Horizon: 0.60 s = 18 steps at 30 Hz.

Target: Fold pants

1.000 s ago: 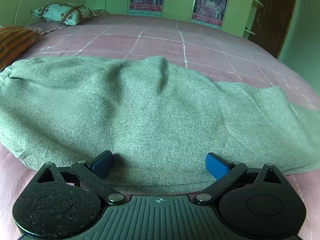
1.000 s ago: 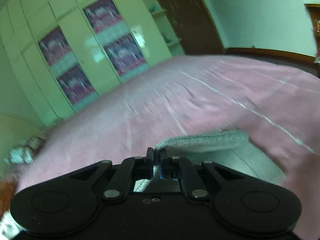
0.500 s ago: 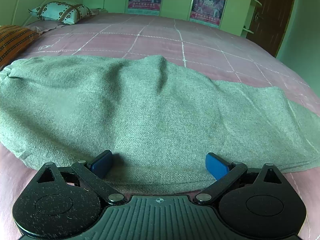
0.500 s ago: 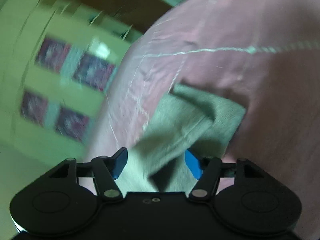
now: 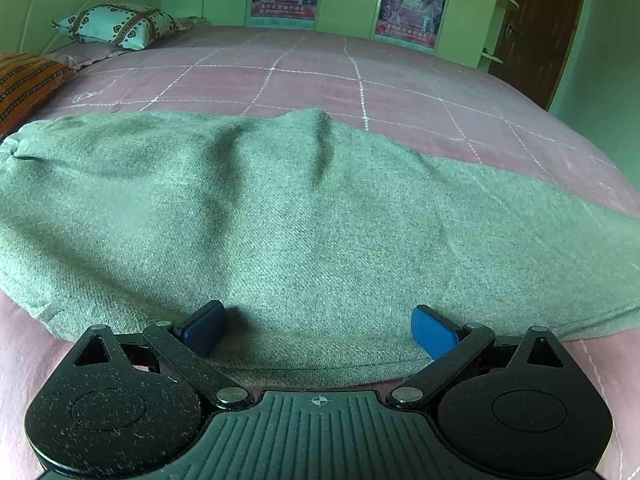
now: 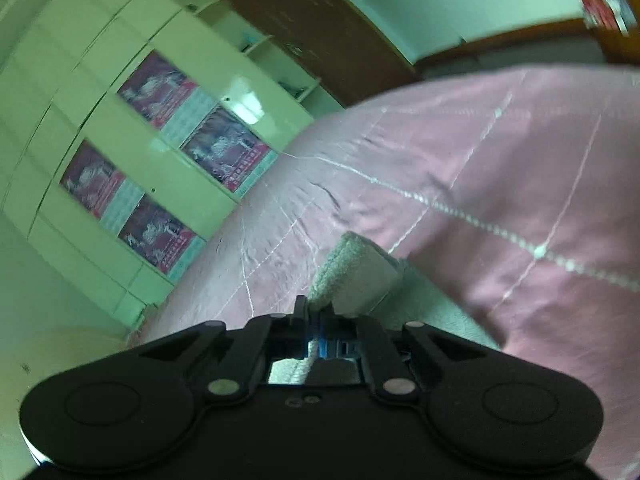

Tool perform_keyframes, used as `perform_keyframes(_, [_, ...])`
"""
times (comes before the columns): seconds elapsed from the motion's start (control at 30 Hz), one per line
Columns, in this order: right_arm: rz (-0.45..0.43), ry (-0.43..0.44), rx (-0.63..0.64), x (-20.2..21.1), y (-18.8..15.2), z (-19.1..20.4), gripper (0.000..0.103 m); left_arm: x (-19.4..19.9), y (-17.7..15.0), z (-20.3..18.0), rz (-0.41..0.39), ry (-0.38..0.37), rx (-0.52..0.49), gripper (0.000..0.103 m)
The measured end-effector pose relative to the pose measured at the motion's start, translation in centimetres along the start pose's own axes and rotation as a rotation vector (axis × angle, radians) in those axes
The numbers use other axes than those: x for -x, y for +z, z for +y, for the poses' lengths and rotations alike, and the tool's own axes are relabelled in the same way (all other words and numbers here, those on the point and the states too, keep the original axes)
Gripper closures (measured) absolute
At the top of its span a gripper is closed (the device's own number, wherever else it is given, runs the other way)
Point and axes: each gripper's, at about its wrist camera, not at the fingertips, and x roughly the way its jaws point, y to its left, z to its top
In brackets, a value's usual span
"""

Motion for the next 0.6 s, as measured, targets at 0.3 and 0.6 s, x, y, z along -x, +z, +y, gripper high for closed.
perform_keyframes(0.3, [0.132, -0.141, -0.028, -2.6, -1.8, -4.5, 0.103, 0.0, 0.6, 0.6, 0.033, -0.042, -0.027, 0.005])
perform_keyframes(0.6, [0.113, -0.131, -0.068, 0.5, -1.7, -5.2, 0.087, 0.1, 0.4, 0.7, 0.026, -0.046, -0.033, 0.005])
